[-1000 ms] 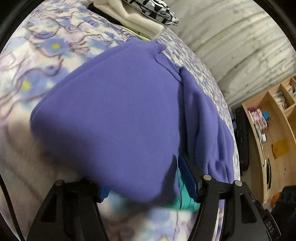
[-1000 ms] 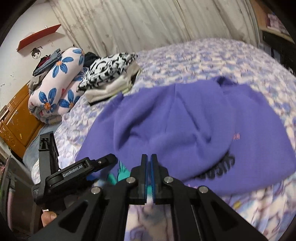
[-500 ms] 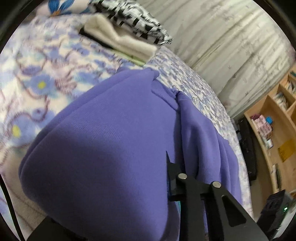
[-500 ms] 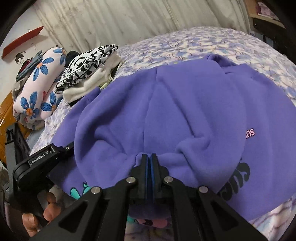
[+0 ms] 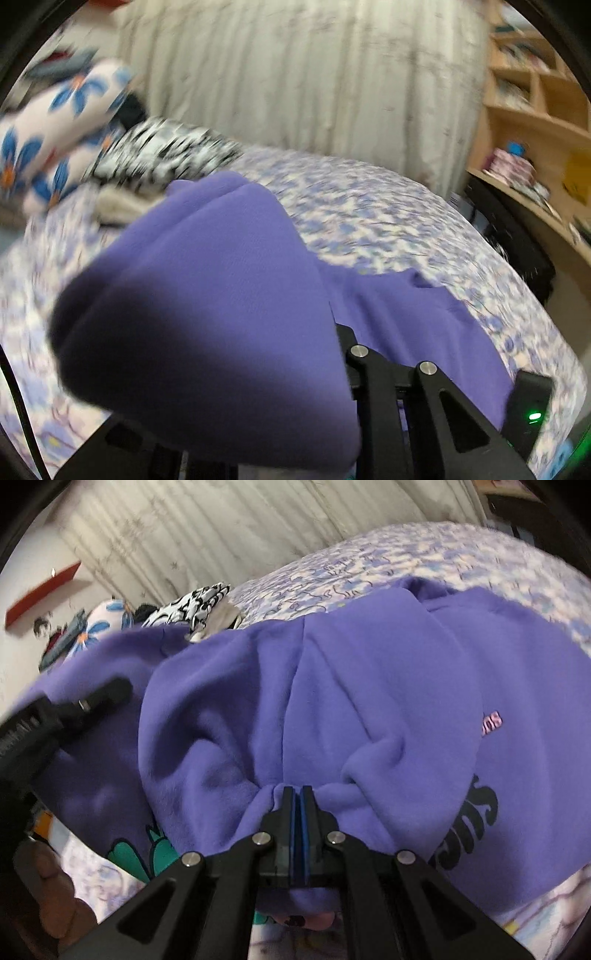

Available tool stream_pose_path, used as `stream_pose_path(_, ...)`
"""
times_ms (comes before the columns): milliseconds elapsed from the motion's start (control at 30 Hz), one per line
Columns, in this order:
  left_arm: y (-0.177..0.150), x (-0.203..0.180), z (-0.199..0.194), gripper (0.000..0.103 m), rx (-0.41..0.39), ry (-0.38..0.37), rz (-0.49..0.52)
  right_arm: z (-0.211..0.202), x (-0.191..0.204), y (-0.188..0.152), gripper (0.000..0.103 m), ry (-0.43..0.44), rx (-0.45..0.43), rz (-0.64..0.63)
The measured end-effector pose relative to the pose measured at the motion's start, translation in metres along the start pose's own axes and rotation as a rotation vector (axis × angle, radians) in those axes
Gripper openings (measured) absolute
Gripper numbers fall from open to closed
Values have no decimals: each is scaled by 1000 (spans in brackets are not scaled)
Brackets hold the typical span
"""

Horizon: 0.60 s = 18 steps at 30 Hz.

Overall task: Fold large clothes
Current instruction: 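Grasp the folded hoodie bundle with both grippers and lift it, then fold the lifted hoodie bundle over onto itself with both grippers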

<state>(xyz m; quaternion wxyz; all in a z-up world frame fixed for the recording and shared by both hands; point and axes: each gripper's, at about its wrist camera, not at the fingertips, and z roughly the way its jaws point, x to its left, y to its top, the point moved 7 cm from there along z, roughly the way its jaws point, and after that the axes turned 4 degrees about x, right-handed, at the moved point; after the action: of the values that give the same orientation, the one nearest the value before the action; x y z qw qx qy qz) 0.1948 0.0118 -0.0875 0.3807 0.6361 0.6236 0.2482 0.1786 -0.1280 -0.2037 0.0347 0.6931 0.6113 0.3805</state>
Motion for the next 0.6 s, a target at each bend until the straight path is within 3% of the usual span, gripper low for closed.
stream_pose_path(300, 8, -128, -14, 19, -56, -47, 281, -30, -40, -4, 3, 192, 61, 187)
stream_pose_path(400, 0, -165, -11, 19, -46, -69, 367, -55, -62, -12, 12, 249, 57, 266)
stream_pose_path(600, -33, -231, 9, 21, 31, -99, 515, -109, -129, -29, 14, 120, -43, 354)
